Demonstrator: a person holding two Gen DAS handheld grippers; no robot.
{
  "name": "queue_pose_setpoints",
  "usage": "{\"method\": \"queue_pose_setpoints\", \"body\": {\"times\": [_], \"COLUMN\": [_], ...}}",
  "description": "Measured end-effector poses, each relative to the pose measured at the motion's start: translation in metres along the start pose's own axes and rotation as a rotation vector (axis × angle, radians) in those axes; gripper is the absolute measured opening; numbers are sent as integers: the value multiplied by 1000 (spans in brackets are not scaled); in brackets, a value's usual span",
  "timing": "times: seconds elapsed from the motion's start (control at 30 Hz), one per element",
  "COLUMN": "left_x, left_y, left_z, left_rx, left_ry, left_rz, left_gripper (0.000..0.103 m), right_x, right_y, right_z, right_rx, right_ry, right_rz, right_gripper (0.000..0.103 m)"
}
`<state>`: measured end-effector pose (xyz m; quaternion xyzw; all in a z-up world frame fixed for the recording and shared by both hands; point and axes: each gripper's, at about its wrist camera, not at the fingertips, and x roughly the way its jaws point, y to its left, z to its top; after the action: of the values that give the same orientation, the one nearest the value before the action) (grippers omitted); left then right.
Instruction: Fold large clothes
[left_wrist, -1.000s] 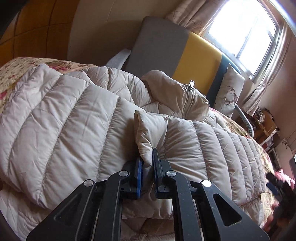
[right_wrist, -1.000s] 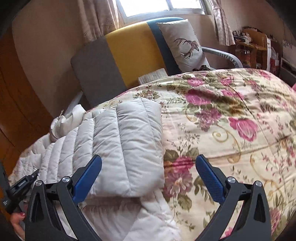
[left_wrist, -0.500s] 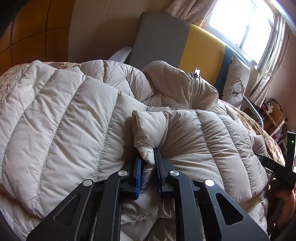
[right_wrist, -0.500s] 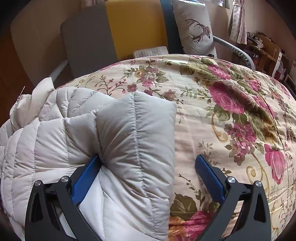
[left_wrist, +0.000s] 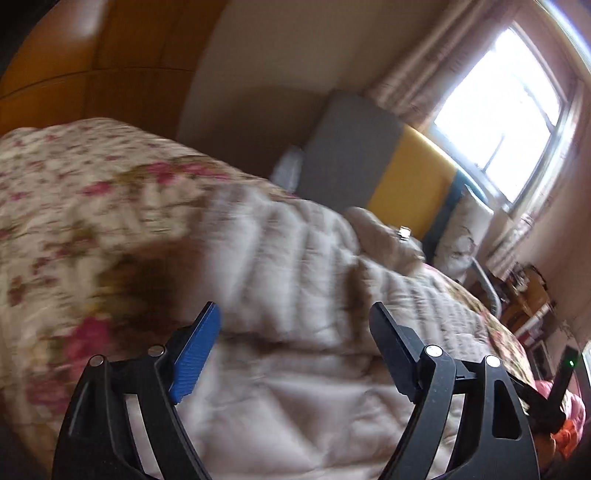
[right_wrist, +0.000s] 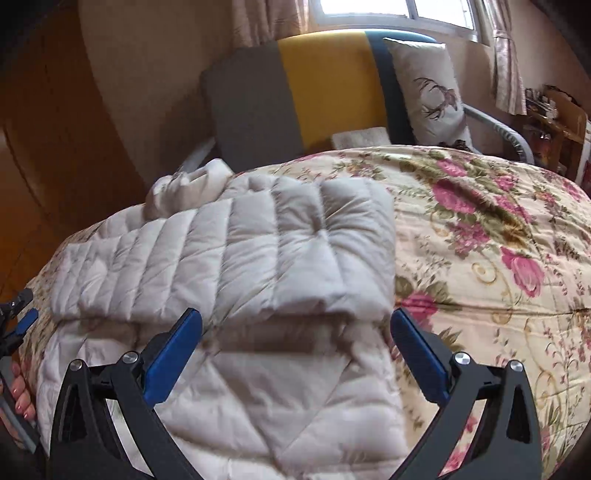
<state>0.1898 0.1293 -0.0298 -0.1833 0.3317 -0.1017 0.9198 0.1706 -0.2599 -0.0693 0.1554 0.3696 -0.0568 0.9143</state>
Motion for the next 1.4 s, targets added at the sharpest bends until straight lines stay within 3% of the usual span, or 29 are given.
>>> {"method": "queue_pose_setpoints", "body": {"times": [0.13,0.17,0.27,0.33,0.4,0.5,0.57,0.67,0.87,1.0,1.1,1.2,1.3,1.37,1.4], "left_x": [-35,-41,-51,-60,-68,-73,-77,-72,-77,-90,-88,-72,-67,-73,-81], "left_y": [68,84,107,113,114,106,104,113,113,105,84,63,57,55,53], "left_z": [-19,-27,-53,-72,-86,-107,-116,-123,-135,-148,-159,-165,-166,-162,-156], "left_rx": [-124,-155,-192,-192,-186,-150,-151,-279,-319,-284,-214,-160,-157,-171,-173], "left_ry": [-7,5,59,75,118,156,144,177,211,246,307,385,397,346,304], "left_rz": [106,115,120,69,-12,-109,-158,-305,-478,-523,-536,-541,-535,-532,-536], "left_gripper": [80,74,67,67,67,65,51,34,34,34,55,58,38,13,11], "right_x": [-2,0,12,19,20,17,17,15,14,13,11,-6,-33,-50,-57], "right_y": [9,6,-22,-52,-72,-67,-66,-69,-71,-73,-71,-66,-76,-96,-108], "right_z": [-25,-29,-35,-35,-37,-38,-39,-39,-41,-41,-38,-36,-44,-55,-60], "right_rx": [-38,-34,48,172,275,252,250,265,276,284,272,210,150,157,179], "right_ry": [-16,-12,18,46,43,27,26,16,6,3,28,32,24,26,34], "right_rz": [32,35,-30,-42,17,16,16,32,42,52,52,43,17,-18,-35], "right_gripper": [101,101,101,101,101,101,101,101,101,101,101,101,101,101,101]}}
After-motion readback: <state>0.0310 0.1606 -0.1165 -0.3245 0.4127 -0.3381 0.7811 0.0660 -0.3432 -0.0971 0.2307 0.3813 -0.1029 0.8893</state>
